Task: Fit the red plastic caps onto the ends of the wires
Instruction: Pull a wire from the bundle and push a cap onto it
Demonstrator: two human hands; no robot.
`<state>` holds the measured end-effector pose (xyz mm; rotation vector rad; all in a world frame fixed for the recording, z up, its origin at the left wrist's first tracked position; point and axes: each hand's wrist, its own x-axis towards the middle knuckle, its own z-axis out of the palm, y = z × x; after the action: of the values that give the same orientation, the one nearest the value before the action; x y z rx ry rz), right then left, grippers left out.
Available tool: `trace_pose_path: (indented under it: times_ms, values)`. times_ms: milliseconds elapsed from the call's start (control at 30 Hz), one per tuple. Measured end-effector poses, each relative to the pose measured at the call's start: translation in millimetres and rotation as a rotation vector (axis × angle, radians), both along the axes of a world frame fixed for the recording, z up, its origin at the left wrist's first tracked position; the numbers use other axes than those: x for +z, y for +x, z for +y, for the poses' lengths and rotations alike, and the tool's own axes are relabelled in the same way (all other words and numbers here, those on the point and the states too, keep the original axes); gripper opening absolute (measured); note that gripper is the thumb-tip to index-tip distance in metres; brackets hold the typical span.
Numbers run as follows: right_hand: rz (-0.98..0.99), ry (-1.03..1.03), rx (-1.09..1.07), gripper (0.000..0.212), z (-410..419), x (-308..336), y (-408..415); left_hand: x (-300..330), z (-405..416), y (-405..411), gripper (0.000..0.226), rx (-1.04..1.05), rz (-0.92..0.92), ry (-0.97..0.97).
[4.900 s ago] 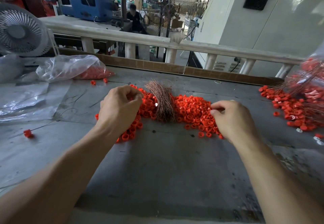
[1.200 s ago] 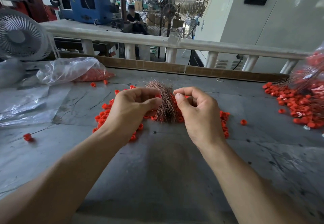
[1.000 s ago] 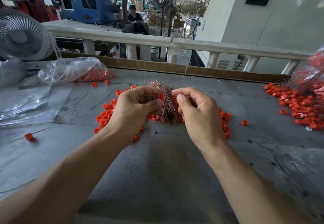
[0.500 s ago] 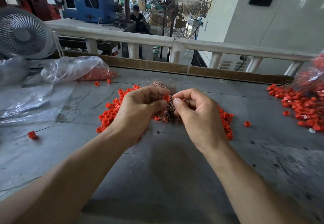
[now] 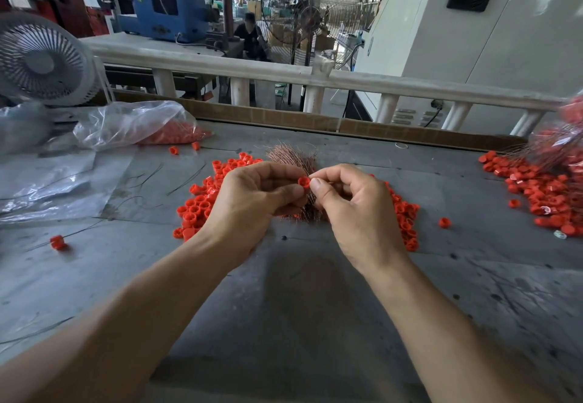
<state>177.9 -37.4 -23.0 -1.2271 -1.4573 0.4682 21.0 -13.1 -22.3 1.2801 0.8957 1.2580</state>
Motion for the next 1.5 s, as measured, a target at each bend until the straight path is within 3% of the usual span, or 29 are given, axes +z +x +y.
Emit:
trace_pose_path:
  times_ms: [900, 1500]
  values:
    - [-0.052, -0.049, -0.014, 0.011, -2.0, 0.8, -2.9, 1.6, -3.7, 1.7, 0.021, 0.087, 0.102, 0.046]
    - [-0.015, -0.032, -0.029, 0.013, 1.5, -0.1, 2.7, -3.6, 1.9, 0.5, 0.012, 0.014, -0.039, -0.011]
